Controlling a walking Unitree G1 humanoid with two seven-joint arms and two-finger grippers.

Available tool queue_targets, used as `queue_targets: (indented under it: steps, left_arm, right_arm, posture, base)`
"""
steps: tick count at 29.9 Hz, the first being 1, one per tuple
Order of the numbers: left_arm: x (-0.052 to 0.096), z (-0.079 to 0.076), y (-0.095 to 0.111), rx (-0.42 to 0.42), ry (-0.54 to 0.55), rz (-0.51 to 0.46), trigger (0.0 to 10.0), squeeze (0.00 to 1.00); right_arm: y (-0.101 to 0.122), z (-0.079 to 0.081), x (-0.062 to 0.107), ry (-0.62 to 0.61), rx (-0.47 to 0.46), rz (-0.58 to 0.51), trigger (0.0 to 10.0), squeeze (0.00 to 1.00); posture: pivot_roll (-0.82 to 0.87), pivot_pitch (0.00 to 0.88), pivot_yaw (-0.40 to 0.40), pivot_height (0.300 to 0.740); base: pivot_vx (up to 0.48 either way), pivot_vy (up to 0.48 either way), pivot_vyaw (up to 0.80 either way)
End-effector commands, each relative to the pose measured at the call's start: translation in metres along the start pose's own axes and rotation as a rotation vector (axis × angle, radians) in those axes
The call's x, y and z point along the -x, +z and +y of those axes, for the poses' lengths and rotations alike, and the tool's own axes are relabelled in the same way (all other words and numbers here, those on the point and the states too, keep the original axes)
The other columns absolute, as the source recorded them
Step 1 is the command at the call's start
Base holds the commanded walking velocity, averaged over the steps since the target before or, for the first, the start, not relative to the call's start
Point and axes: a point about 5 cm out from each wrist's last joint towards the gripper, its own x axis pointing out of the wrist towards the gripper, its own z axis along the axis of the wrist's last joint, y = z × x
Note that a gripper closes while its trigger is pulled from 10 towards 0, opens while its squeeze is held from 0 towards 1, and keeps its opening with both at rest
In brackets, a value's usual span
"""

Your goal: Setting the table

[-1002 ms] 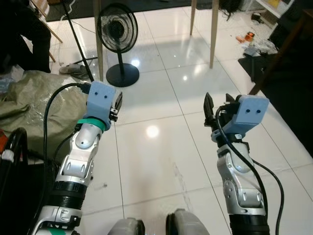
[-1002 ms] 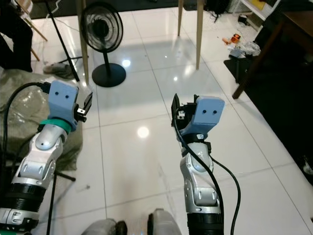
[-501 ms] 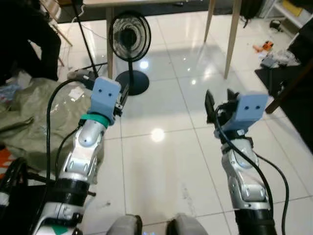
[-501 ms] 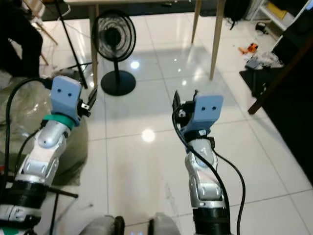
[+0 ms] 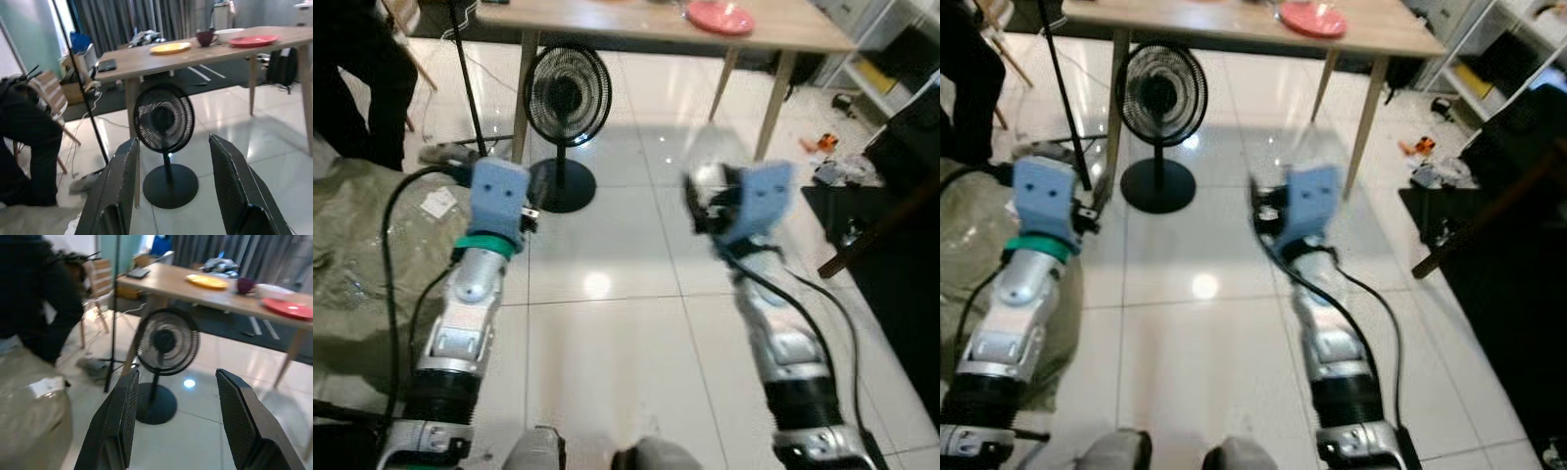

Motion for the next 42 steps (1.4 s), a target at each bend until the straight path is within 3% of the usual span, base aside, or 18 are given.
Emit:
queue_targets:
  steps: [1, 5, 7, 16, 18, 24, 29, 35, 42]
  left_arm:
    - [0.004, -0.011, -0.009, 0.023, -0.035, 0.031, 10.0, 0.13]
    - [0.005, -0.016, -0.011, 0.025, -0.056, 0.041, 10.0, 0.13]
    - [0.004, -0.024, -0.013, 0.029, -0.102, 0.05, 10.0, 0.14]
    - [0.001, -0.029, -0.014, 0.014, -0.14, 0.054, 10.0, 0.14]
    - [0.004, -0.032, -0.017, 0.011, -0.146, 0.061, 10.0, 0.14]
    - [0.013, -0.039, -0.025, 0.015, -0.201, 0.092, 10.0, 0.13]
    - [0.015, -0.039, -0.028, 0.012, -0.233, 0.104, 10.0, 0.13]
    - [0.015, -0.036, -0.028, 0.0, -0.258, 0.107, 10.0, 0.14]
    - [0.013, -0.04, -0.025, 0.009, -0.267, 0.1, 10.0, 0.14]
  right_arm:
    - [-0.012, -0.012, 0.01, -0.048, 0.005, 0.058, 10.0, 0.0]
    - [-0.014, -0.017, 0.015, -0.087, 0.009, 0.067, 10.0, 0.0]
    - [-0.018, -0.03, 0.025, -0.17, 0.018, 0.078, 10.0, 0.0]
    - [-0.02, -0.042, 0.035, -0.258, 0.06, 0.088, 10.0, 0.0]
    - [-0.025, -0.055, 0.04, -0.332, 0.111, 0.125, 10.0, 0.0]
    - [-0.028, -0.068, 0.049, -0.345, 0.197, 0.161, 10.0, 0.0]
    - [-0.033, -0.075, 0.056, -0.392, 0.209, 0.187, 10.0, 0.0]
    - [-0.034, -0.077, 0.058, -0.391, 0.197, 0.192, 10.0, 0.0]
    - [-0.034, -0.062, 0.058, -0.288, 0.122, 0.18, 10.0, 0.0]
  posture:
    - [0.05, 0.0, -0.064, 0.74]
    - [0.03, 0.0, -0.047, 0.74]
    - [0.01, 0.0, -0.015, 0.74]
    - [0.0, 0.0, -0.016, 0.74]
    - [0.0, 0.0, -0.024, 0.74]
    - [-0.02, 0.0, -0.014, 0.74]
    - [-0.01, 0.009, -0.016, 0.74]
    - [-0.02, 0.012, -0.003, 0.74]
    - [-0.02, 0.036, -0.01, 0.74]
  base:
    - [0.48, 0.0, 0.0]
    - [0.48, 0.0, 0.0]
    - [0.48, 0.0, 0.0]
    - [0.48, 0.0, 0.0]
    - [0.48, 0.0, 0.0]
    - [0.48, 0.0, 0.0]
    - [0.403, 0.0, 0.0]
    - [0.376, 0.0, 0.0]
    - [0.371, 0.0, 0.0]
